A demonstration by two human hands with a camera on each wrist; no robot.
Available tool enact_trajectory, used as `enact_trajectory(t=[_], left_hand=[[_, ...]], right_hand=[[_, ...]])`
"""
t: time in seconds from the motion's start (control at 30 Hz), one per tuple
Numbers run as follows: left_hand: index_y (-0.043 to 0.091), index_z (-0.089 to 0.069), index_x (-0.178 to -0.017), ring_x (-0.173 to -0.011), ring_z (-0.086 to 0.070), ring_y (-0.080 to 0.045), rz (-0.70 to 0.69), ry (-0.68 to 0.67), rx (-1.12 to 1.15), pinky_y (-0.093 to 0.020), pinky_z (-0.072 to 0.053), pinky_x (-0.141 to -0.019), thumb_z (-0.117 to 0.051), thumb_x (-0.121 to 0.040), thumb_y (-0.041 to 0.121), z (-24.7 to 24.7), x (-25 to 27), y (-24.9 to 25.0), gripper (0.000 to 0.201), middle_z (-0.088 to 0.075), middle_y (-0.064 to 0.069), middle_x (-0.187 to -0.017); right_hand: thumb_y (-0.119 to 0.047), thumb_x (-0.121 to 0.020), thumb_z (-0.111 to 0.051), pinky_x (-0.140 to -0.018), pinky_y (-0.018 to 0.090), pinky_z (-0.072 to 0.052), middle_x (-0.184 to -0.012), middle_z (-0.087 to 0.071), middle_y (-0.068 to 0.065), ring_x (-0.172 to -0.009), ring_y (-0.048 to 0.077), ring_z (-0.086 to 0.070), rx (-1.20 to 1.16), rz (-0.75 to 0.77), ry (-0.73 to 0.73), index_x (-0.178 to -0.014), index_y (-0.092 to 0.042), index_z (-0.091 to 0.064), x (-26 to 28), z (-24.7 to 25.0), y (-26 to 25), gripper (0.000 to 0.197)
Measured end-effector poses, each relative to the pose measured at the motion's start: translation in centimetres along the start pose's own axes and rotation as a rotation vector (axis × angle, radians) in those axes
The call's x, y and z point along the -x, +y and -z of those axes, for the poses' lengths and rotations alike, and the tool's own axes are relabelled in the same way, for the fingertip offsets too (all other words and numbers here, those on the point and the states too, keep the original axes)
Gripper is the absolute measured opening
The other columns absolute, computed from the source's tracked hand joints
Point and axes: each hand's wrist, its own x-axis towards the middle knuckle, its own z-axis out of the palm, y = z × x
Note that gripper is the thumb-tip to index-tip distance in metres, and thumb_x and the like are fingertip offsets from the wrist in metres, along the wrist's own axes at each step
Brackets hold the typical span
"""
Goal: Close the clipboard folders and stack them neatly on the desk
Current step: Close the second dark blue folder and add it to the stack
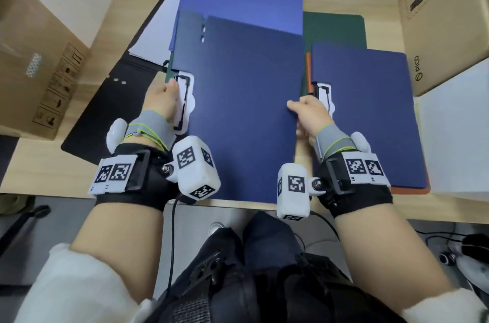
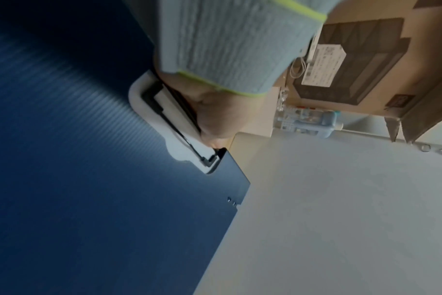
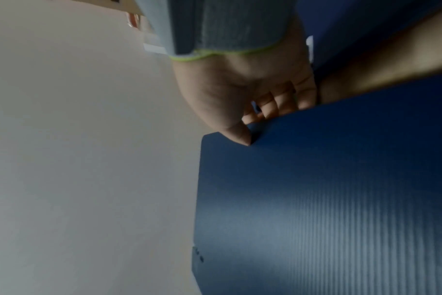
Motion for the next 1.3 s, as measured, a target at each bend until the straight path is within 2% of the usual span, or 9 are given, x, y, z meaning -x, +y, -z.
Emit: enact_trajectory(t=[0.07, 0.2, 0.27, 0.47, 0.6, 0.77, 0.87, 1.17, 1.3], left_hand=[[0.012, -0.059, -0.096, -0.085, -0.050, -0.013, -0.026, -0.013, 0.036, -0.022, -0.041, -0.081, -0.037, -0.099, 0.032, -1.7, 0.2, 1.8, 0.029, -0.049, -0.001, -0.078], [0.007, -0.049, -0.130, -0.062, -0.056, -0.015, -0.068, -0.233, 0.256, -0.022, -0.047, -0.059, -0.036, -0.101, 0.016, -7.2, 1.6, 4.2, 0.033, -0.057, -0.009, -0.081], [0.013, -0.048, -0.131, -0.058, -0.059, -0.019, -0.021, -0.341, 0.280, -0.026, -0.050, -0.060, -0.037, -0.101, 0.015, -10.1, 2.1, 4.5, 0.032, -0.061, -0.007, -0.075], [0.019, -0.051, -0.118, -0.068, -0.061, -0.024, 0.099, -0.477, 0.291, -0.034, -0.051, -0.069, -0.036, -0.101, 0.011, -18.0, 5.0, 5.5, 0.024, -0.060, -0.013, -0.088], [0.021, -0.055, -0.120, -0.030, -0.054, -0.007, 0.175, -0.533, 0.250, -0.015, -0.046, -0.038, -0.036, -0.096, -0.004, -21.0, 6.7, 6.4, 0.039, -0.059, -0.003, -0.056], [0.022, -0.055, -0.083, -0.074, -0.041, -0.020, 0.184, -0.619, 0.010, -0.024, -0.035, -0.059, -0.044, -0.092, 0.001, -22.3, 7.3, 7.7, 0.025, -0.040, -0.001, -0.068], [0.023, -0.053, -0.081, -0.069, -0.044, -0.011, 0.235, -0.640, 0.022, -0.026, -0.040, -0.072, -0.047, -0.094, 0.009, -22.0, 6.9, 7.8, 0.020, -0.045, 0.002, -0.074], [0.021, -0.053, -0.084, -0.083, -0.059, -0.011, 0.433, -0.526, 0.638, -0.027, -0.045, -0.073, -0.041, -0.098, 0.027, -14.2, 0.1, 7.4, 0.019, -0.060, 0.001, -0.091], [0.012, -0.042, -0.136, -0.135, -0.045, -0.024, 0.472, -0.376, 0.924, -0.038, -0.039, -0.102, -0.039, -0.098, 0.035, -10.0, -3.0, 7.5, 0.044, -0.047, -0.013, -0.140]], right_hand=[[-0.023, -0.082, -0.054, -0.068, 0.030, -0.040, -0.080, -0.046, 0.001, -0.074, 0.017, -0.046, -0.071, 0.084, 0.109, -0.089, -0.022, -0.051, -0.3, 1.7, -1.3, 0.008], [-0.014, -0.088, -0.049, -0.092, 0.031, -0.046, -0.121, -0.053, -0.001, -0.106, 0.022, -0.054, -0.033, 0.125, 0.282, -0.141, -0.018, -0.029, -1.8, 6.2, -1.8, 0.058], [-0.014, -0.087, -0.050, -0.101, 0.034, -0.043, -0.144, -0.041, 0.004, -0.124, 0.026, -0.050, 0.008, 0.087, 0.330, -0.145, -0.017, -0.025, -2.7, 8.4, -0.8, 0.063], [-0.023, -0.082, -0.056, -0.111, 0.047, -0.033, -0.151, -0.028, 0.009, -0.134, 0.032, -0.038, 0.112, -0.068, 0.409, -0.147, -0.017, -0.025, -4.9, 14.0, 1.7, 0.072], [-0.026, -0.085, -0.054, -0.119, 0.042, -0.021, -0.160, -0.011, 0.006, -0.147, 0.025, -0.017, 0.193, -0.122, 0.374, -0.149, -0.018, -0.021, -5.9, 15.5, 3.4, 0.073], [-0.028, -0.086, -0.055, -0.122, 0.043, -0.004, -0.161, 0.003, 0.009, -0.149, 0.027, 0.002, 0.330, -0.153, 0.383, -0.150, -0.019, -0.019, -6.2, 15.3, 3.7, 0.074], [-0.028, -0.087, -0.055, -0.122, 0.042, 0.001, -0.161, 0.006, 0.009, -0.149, 0.026, 0.008, 0.321, -0.155, 0.376, -0.151, -0.020, -0.017, -6.1, 14.5, 2.9, 0.075], [-0.018, -0.088, -0.056, -0.122, 0.040, -0.008, -0.161, 0.002, 0.005, -0.149, 0.023, 0.003, 0.224, 0.121, 0.162, -0.148, -0.018, -0.026, -6.6, 5.7, -4.1, 0.067], [-0.015, -0.087, -0.055, -0.122, 0.040, -0.006, -0.161, 0.001, 0.004, -0.149, 0.023, 0.003, 0.323, 0.233, 0.064, -0.147, -0.016, -0.027, -6.9, 0.8, -7.3, 0.067]])
